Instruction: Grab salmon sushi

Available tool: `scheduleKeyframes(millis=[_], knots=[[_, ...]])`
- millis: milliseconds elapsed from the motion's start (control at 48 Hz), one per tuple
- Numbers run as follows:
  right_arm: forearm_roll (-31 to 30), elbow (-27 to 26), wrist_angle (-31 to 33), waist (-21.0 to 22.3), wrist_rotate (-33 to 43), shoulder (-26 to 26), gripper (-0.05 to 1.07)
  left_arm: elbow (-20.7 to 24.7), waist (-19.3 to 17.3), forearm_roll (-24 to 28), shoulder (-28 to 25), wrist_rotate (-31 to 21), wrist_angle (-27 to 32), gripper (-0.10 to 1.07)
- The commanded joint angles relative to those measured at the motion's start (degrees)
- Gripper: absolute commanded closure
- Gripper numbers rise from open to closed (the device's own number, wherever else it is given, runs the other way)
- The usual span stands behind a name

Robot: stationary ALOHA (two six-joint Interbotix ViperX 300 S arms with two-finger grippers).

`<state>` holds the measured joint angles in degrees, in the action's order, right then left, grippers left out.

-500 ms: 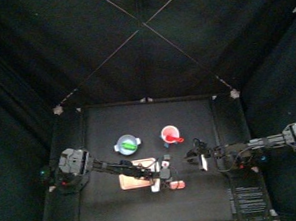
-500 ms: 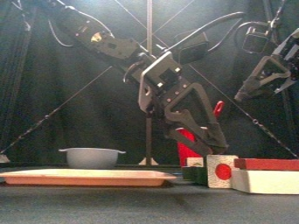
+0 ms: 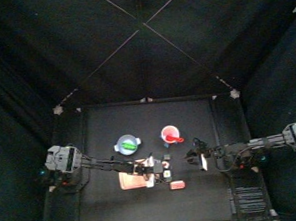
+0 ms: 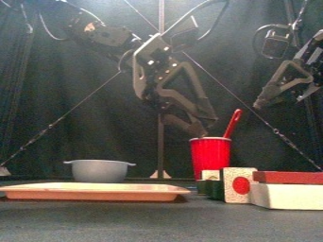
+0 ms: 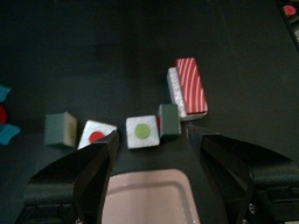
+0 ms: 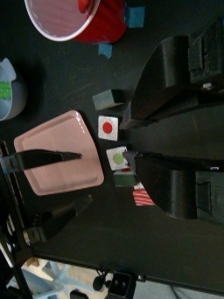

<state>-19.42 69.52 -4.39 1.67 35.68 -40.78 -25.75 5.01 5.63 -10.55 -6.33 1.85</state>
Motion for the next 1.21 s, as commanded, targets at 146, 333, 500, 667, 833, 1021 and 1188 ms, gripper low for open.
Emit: scheduleKeyframes(millis=[146, 333, 500, 667, 833, 1021, 1188], knots=[[4.2, -2.5, -2.9, 0.4, 0.4, 1.3, 0.34, -5.1, -1.5, 3.5, 6.6, 0.0, -0.4, 0.02], [12.9, -4.7, 2.2, -0.1, 0.9, 1.8, 0.33, -7.6, -2.8, 6.2, 8.9, -0.2, -0.7, 0.02], [22.1, -6.9, 7.6, -0.4, 0.8, 2.6, 0.33, -10.7, -4.6, 5.6, 11.2, -0.3, -1.5, 0.02], [28.7, -10.5, 11.3, 0.1, 0.9, 4.3, 0.33, -13.9, -6.8, 5.6, 14.8, -0.1, -1.9, 0.02], [33.0, -14.8, 16.6, 0.4, 0.9, 7.4, 0.33, -17.2, -9.6, 5.4, 19.2, 0.1, -1.6, 0.02], [36.2, -17.9, 22.6, 3.0, 1.0, 11.1, 0.33, -21.8, -9.9, 6.8, 21.3, 0.1, -2.0, 0.02], [38.6, -20.3, 26.6, 2.7, 1.0, 14.1, 0.33, -24.3, -10.5, 7.3, 24.0, -0.1, -2.3, 0.02]])
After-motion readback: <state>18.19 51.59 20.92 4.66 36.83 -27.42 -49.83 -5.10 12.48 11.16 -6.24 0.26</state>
